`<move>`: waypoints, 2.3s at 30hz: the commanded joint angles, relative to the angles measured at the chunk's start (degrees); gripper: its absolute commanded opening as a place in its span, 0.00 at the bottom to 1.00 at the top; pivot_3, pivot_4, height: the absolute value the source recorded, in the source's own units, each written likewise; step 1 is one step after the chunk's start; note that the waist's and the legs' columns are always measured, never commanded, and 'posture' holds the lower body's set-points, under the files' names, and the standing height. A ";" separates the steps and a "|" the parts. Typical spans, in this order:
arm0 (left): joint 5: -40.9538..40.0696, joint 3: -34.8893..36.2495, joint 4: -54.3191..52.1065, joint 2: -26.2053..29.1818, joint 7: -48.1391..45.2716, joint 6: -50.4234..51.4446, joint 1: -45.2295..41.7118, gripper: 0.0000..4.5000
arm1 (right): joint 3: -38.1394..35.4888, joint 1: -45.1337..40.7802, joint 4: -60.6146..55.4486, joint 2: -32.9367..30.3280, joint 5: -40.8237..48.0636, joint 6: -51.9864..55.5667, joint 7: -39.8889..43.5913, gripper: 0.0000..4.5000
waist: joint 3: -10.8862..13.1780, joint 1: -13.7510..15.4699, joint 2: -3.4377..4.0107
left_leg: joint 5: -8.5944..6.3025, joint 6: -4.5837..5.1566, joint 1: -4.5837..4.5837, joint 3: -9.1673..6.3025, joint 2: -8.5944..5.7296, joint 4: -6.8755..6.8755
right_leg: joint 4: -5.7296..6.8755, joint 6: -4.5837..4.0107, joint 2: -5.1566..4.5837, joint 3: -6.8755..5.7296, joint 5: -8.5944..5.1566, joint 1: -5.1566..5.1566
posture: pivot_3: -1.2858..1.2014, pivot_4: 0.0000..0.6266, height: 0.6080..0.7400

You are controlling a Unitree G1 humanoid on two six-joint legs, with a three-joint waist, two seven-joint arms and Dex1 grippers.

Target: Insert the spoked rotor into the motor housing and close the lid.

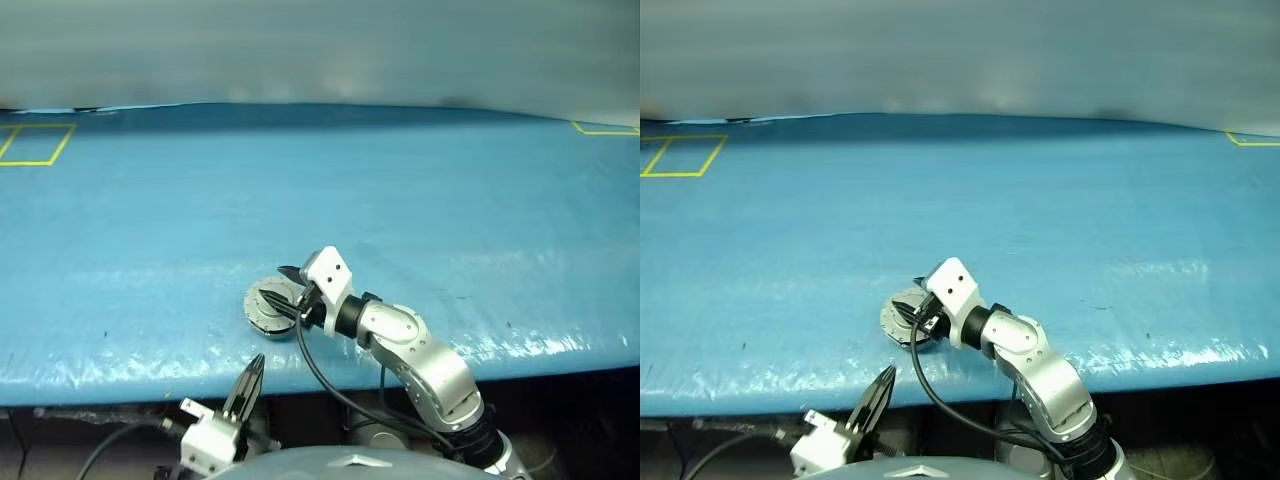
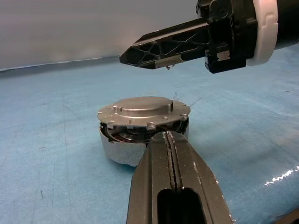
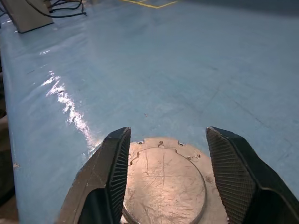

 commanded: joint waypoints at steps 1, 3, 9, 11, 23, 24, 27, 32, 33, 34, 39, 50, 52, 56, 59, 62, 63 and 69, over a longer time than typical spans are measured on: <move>-12.20 10.02 -1.45 4.72 -2.36 17.49 -19.86 0.00 | 1.26 -0.68 -1.20 0.98 -0.60 -0.26 -2.11 0.81 | 0.00 0.71 -0.36 | 0.09 0.05 -0.07 -0.02 0.03 0.01 | 0.19 0.00 0.01 -0.07 0.00 -0.07 | 0.52 0.24 1.00; -13.83 11.27 -1.60 5.30 -3.26 21.37 -22.51 0.00 | 1.64 -0.87 -0.64 1.01 -0.76 -0.44 -2.65 0.96 | -0.34 -0.57 -0.69 | 0.39 -0.01 -0.16 -0.05 0.40 0.22 | 0.54 -0.05 0.29 -0.27 0.00 0.05 | 0.52 0.24 1.00; -15.01 13.62 -2.83 4.60 -5.65 25.28 -22.92 0.00 | 3.15 -1.03 1.39 1.09 -2.13 -1.85 -3.95 1.00 | -0.43 -1.74 -0.85 | -0.28 -0.23 0.86 0.76 0.54 0.10 | 0.36 -0.07 0.09 0.03 -0.05 0.66 | 0.52 0.24 1.00; -15.25 14.33 -2.99 4.48 -6.36 25.74 -22.82 0.00 | 3.47 -0.91 1.86 0.82 -2.44 -2.32 -4.04 1.00 | -0.43 -1.15 -0.83 | -0.28 -0.23 0.67 0.56 0.56 0.00 | 0.39 -0.04 0.14 -0.07 -0.08 0.51 | 0.52 0.24 1.00; -16.47 18.64 -0.94 2.01 -8.15 26.56 -24.54 0.00 | 4.67 0.65 3.59 -1.32 -2.89 -2.83 -2.90 1.00 | -0.43 -0.84 -0.84 | -0.28 -0.23 0.78 0.58 0.55 -0.01 | 0.36 -0.17 0.12 -0.07 -0.23 0.62 | 0.52 0.24 1.00; -16.48 18.63 -0.89 1.92 -8.32 26.62 -24.62 0.00 | 4.94 0.81 4.23 -1.63 -3.18 -3.23 -2.85 1.00 | -0.43 -0.83 -0.84 | -0.28 -0.23 0.77 0.59 0.55 -0.01 | 0.36 -0.17 0.12 -0.07 -0.23 0.62 | 0.52 0.24 1.00; -16.23 18.69 -0.74 1.62 -8.75 26.78 -24.79 0.00 | 5.52 0.98 5.96 -2.09 -3.69 -4.34 -2.58 1.00 | -0.43 -0.86 -0.84 | -0.29 -0.23 0.76 0.59 0.55 -0.01 | 0.35 -0.17 0.12 -0.06 -0.23 0.60 | 0.52 0.24 1.00; -15.96 18.90 -0.81 1.29 -9.24 27.32 -24.92 0.00 | 6.43 0.79 8.17 -2.13 -4.86 -5.78 -2.23 1.00 | -0.43 -0.87 -0.85 | -0.29 -0.23 0.80 0.59 0.55 -0.01 | 0.36 -0.17 0.12 -0.06 -0.23 0.63 | 0.52 0.24 1.00; -15.93 18.98 -0.79 1.25 -9.23 27.41 -24.97 0.00 | 6.47 0.83 8.28 -2.13 -4.99 -6.03 -2.17 1.00 | -0.43 -0.88 -0.85 | -0.29 -0.23 0.81 0.59 0.55 -0.01 | 0.36 -0.17 0.12 -0.06 -0.23 0.64 | 0.52 0.24 1.00; -15.91 19.06 -0.76 1.23 -9.24 27.48 -25.01 0.00 | 6.44 0.90 8.30 -2.11 -5.03 -6.18 -2.14 1.00 | -0.43 -0.89 -0.85 | -0.29 -0.23 0.82 0.59 0.55 -0.01 | 0.36 -0.17 0.12 -0.06 -0.23 0.64 | 0.52 0.24 1.00; -15.36 19.35 -0.78 1.25 -8.90 27.98 -25.11 0.00 | 6.30 1.62 8.73 -2.45 -5.62 -7.23 -2.17 0.96 | -0.43 -0.90 -0.85 | -0.29 -0.24 0.82 0.59 0.55 -0.01 | 0.36 -0.17 0.12 -0.06 -0.24 0.64 | 0.52 0.24 1.00; -11.10 19.02 -0.46 3.66 -7.71 34.51 -27.42 0.00 | 6.16 2.53 9.35 -2.80 -7.23 -8.31 -3.07 0.67 | -0.43 -0.79 -0.85 | -0.29 -0.24 0.83 0.58 0.55 -0.01 | 0.35 -0.16 0.12 -0.06 -0.24 0.66 | 0.52 0.24 1.00; -11.79 18.78 -0.18 4.63 -9.43 35.79 -29.00 0.00 | 6.37 2.49 9.44 -3.14 -7.57 -8.27 -2.97 0.67 | -0.43 -0.75 -0.85 | -0.29 -0.24 0.82 0.58 0.55 -0.02 | 0.35 -0.16 0.12 -0.07 -0.24 0.65 | 0.52 0.24 1.00; -14.33 18.68 -0.08 6.33 -13.33 39.73 -32.11 0.00 | 7.12 1.95 9.61 -3.92 -8.41 -8.65 -2.53 0.67 | -0.43 -0.72 -0.85 | -0.28 -0.24 0.82 0.58 0.55 -0.01 | 0.34 -0.16 0.11 -0.07 -0.24 0.66 | 0.52 0.24 1.00; -17.78 18.03 0.14 9.07 -18.99 45.04 -34.89 0.00 | 8.19 0.52 9.58 -4.19 -9.69 -8.26 -2.56 0.67 | -0.43 -0.80 -0.84 | -0.28 -0.24 0.82 0.58 0.55 -0.02 | 0.35 -0.16 0.12 -0.08 -0.24 0.65 | 0.52 0.24 1.00; -19.48 17.61 0.00 11.78 -23.41 48.17 -36.93 0.00 | 8.33 -0.45 9.26 -2.88 -9.45 -5.22 -3.21 0.67 | -0.43 -0.94 -0.85 | -0.28 -0.24 0.83 0.57 0.55 -0.03 | 0.36 -0.16 0.14 -0.08 -0.24 0.64 | 0.52 0.24 1.00; -19.78 17.62 0.07 12.47 -24.17 49.19 -37.58 0.00 | 8.59 -0.75 9.38 -2.65 -9.68 -4.09 -3.38 0.67 | -0.42 -1.05 -0.84 | -0.28 -0.24 0.83 0.57 0.56 -0.03 | 0.36 -0.16 0.14 -0.08 -0.24 0.63 | 0.52 0.24 1.00; -19.58 18.43 1.66 13.72 -25.55 51.90 -40.69 0.00 | 9.20 -1.89 9.13 -0.95 -9.85 0.05 -4.18 0.67 | -0.42 -1.04 -0.84 | -0.28 -0.24 0.85 0.56 0.56 -0.04 | 0.37 -0.17 0.14 -0.08 -0.24 0.64 | 0.52 0.24 1.00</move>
